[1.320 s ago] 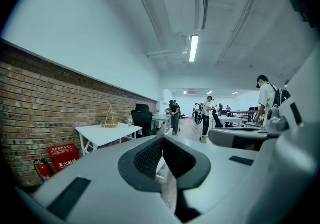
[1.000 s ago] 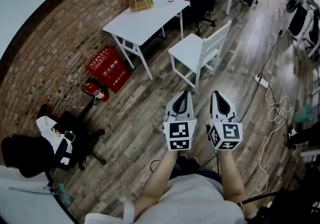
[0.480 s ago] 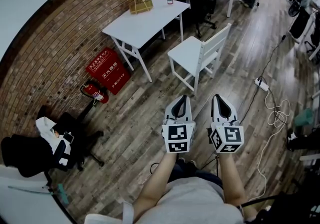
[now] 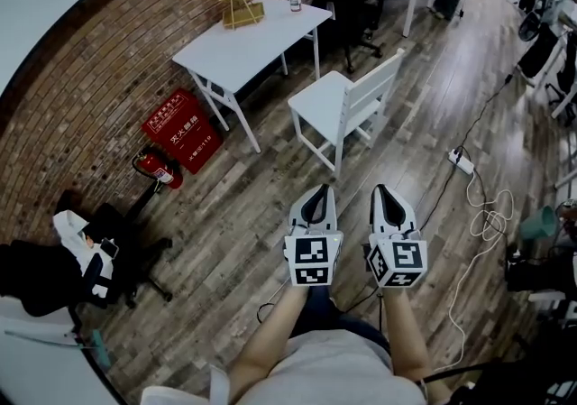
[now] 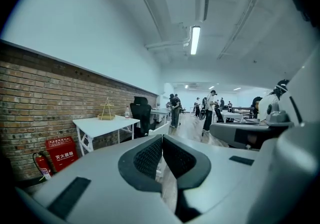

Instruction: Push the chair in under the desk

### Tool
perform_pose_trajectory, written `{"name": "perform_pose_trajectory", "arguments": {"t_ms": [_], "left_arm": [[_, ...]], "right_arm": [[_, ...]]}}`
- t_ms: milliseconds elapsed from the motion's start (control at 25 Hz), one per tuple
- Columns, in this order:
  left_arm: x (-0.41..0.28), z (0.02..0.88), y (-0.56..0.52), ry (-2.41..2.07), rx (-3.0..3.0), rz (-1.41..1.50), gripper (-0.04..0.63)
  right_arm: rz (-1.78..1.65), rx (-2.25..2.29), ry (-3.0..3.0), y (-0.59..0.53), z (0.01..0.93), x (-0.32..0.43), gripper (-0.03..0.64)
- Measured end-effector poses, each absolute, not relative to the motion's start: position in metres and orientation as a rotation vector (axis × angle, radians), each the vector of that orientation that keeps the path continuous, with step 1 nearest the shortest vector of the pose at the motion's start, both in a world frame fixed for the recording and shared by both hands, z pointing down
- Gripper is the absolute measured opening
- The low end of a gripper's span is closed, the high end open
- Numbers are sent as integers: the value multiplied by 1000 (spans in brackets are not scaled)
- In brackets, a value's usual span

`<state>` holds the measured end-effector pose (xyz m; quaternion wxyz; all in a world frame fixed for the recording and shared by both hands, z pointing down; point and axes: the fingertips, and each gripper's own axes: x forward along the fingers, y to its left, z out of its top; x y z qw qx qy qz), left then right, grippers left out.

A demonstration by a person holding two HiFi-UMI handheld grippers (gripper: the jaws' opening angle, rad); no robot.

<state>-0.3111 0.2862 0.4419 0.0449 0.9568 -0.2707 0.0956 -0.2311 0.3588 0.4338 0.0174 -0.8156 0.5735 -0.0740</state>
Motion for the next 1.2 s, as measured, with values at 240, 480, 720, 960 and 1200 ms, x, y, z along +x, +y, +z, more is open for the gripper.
{"name": "perform_pose_trajectory", "arguments": {"t_ms": [240, 480, 720, 960, 1200], "left_arm": [[-274, 449, 276, -786, 2933, 312, 15], [-224, 457, 235, -742, 2921, 326, 15], [-158, 461, 188, -703, 2928, 365, 15], [-95, 457, 150, -683, 2949, 371, 15], [-67, 465, 126, -694, 2938, 405, 15]], "right_arm": [[-251, -2519, 1755, 350, 441, -202, 15], [-267, -2551, 1723, 315, 448, -153, 15], [-247, -2576, 1688, 272, 438, -83, 15], [-253, -2574, 1650, 234, 434, -22, 15], [-294, -2548, 1680, 203, 443, 10, 15]]}}
